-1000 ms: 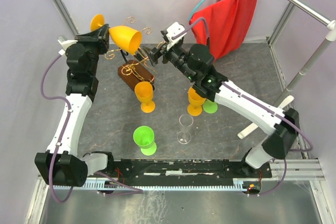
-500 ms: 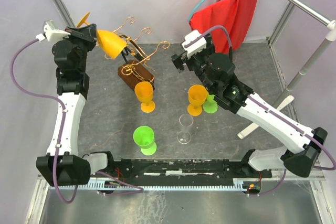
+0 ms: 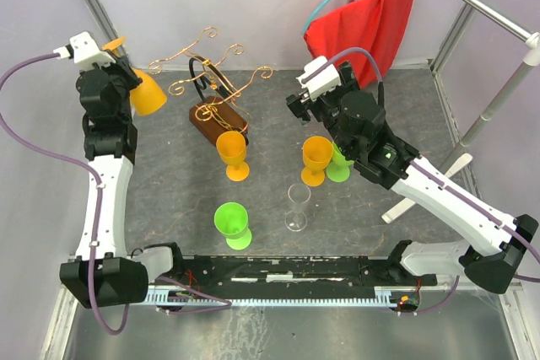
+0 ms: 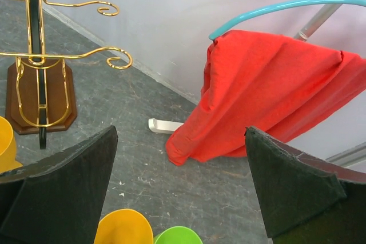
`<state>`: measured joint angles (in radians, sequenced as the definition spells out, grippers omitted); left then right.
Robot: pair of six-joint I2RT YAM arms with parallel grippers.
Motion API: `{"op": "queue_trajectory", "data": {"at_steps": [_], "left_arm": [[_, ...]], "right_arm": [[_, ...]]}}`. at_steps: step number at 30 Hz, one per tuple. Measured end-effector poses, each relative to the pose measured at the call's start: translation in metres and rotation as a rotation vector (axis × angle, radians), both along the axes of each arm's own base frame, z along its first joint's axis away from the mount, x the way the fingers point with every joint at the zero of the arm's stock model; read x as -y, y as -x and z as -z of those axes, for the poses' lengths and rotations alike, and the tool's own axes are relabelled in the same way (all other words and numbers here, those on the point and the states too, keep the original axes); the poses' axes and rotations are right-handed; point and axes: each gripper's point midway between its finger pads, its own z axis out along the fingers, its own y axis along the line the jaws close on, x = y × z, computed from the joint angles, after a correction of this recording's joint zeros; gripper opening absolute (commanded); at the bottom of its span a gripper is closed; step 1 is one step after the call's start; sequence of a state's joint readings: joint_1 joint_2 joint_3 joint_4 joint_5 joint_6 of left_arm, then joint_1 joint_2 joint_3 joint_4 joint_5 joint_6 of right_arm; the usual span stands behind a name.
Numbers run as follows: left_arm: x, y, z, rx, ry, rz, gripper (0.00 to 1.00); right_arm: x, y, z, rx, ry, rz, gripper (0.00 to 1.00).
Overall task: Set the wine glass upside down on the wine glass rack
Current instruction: Turn the wine glass upside down at the wine rack.
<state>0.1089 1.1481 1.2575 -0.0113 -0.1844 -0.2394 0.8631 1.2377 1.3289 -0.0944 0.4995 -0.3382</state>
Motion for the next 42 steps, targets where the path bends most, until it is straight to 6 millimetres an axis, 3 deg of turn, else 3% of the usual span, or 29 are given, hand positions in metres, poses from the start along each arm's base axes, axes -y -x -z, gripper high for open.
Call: {"op": "queue_trajectory", "data": {"at_steps": [3,7,11,13,24,35,42], "left_arm": [[-0.012,-0.002,0.02,-0.034,-0.049,-0.017,0.06],[-0.02,-0.009,0.066,-0.087,-0.061,0.014,0.06],[-0.016,-0.018,0.113,-0.124,-0.078,0.114,0.03],[-0.008,-0.024,0.126,-0.121,-0.092,0.18,0.03],[0.014,-0.049,0.148,-0.007,-0.165,0.361,0.03],[0.015,-0.066,0.161,0.064,-0.202,0.388,0.03],[0.017,-0.078,0.184,0.051,-0.198,0.417,0.03]], "right_arm": [[0.002,0.001,0.001,-0.003,0.004,0.008,1.0],[0.004,0.001,0.006,-0.019,0.021,0.01,1.0],[0.004,0.002,0.009,-0.026,0.031,0.01,1.0],[0.004,0.001,0.01,-0.027,0.032,0.01,1.0],[0.003,0.0,0.028,-0.04,0.071,0.009,1.0],[-0.004,-0.007,0.031,-0.025,0.079,0.008,1.0],[-0.009,-0.012,0.038,-0.03,0.103,0.007,1.0]]}}
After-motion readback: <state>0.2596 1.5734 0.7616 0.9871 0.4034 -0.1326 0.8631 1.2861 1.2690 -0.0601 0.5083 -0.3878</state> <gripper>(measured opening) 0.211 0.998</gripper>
